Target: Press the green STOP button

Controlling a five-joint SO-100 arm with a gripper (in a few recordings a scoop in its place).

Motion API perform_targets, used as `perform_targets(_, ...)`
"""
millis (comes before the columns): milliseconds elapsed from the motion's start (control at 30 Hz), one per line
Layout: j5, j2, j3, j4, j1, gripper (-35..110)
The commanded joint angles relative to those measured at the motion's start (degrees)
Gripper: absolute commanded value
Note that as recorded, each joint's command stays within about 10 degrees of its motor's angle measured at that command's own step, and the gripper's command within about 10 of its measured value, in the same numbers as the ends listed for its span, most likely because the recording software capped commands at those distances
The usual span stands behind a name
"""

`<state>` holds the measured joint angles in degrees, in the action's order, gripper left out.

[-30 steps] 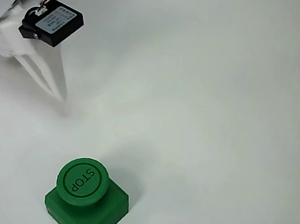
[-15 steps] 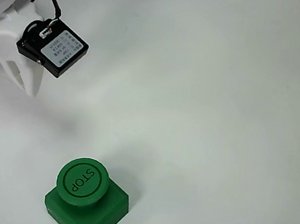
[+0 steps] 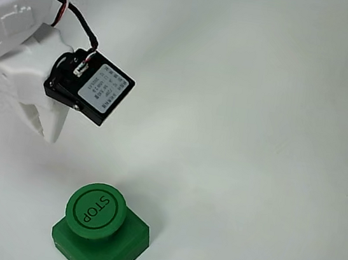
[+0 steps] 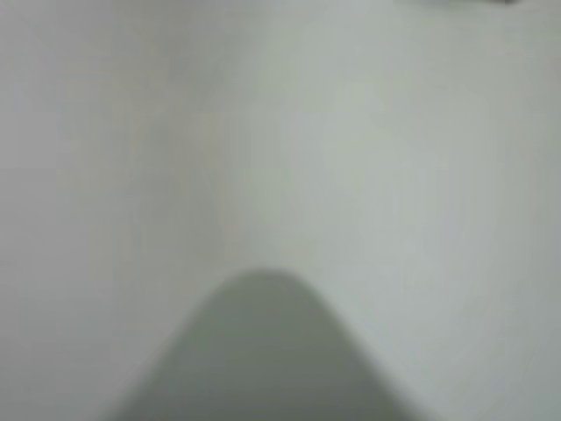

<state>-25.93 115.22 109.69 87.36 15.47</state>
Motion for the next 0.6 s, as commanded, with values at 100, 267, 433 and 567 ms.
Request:
perform_targets(100,-2.11,-6.86,-15.19,1.32,1.76,0)
perform_targets(267,-2.81,-11.6,-23.71,1.41,1.85,0)
perform_targets(433,-2.9,-14.24,-30.41,2.81,1.67,0)
perform_targets(567,-2.55,-14.77,-30.85,2.9,0.53,0)
